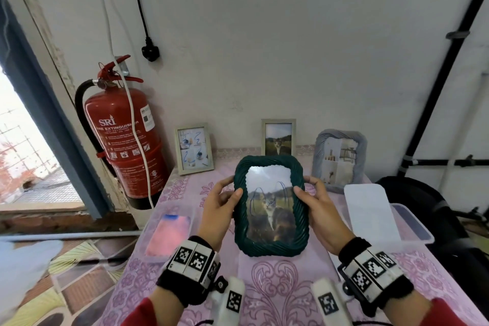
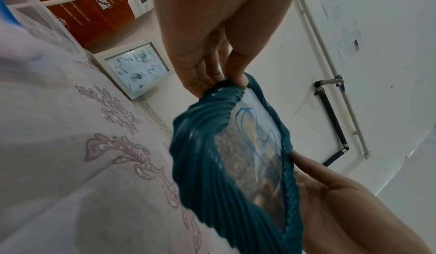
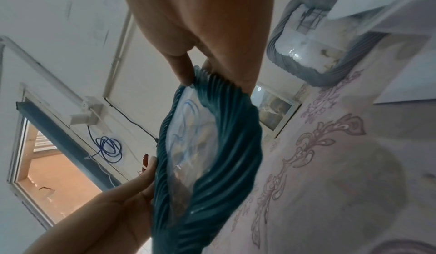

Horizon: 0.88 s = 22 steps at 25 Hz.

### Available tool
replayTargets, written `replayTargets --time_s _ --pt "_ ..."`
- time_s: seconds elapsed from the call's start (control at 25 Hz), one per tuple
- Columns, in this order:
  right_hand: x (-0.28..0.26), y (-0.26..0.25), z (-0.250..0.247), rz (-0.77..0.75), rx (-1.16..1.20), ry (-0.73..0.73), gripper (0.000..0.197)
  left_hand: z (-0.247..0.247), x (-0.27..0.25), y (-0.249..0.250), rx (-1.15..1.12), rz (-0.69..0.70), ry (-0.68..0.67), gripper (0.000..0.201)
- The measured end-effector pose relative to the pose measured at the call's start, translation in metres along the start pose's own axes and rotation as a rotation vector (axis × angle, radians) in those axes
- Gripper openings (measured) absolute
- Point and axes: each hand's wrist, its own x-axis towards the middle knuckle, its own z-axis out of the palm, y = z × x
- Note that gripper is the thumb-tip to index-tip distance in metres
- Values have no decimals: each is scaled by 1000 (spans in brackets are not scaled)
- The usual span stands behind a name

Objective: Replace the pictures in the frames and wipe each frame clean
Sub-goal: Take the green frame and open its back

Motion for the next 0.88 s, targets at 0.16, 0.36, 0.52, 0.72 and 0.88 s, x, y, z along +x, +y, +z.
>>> replayTargets --time_s 0.16,0.36,0.52,0.72,0.88 --pt "-18 1 -13 30 50 19 19 7 -15 -8 4 -21 1 34" --pt "-29 1 -20 58 42 37 24 9 -26 -19 74 -15 12 34" --pt "-33 1 -20 80 84 37 21 12 -36 -25 477 205 116 39" --pt "-31 0 -10 39 110 21 10 37 -56 -20 590 384 -123 30" --pt "-28 -2 -5 11 161 -24 8 52 -65 -22 553 412 -174 36"
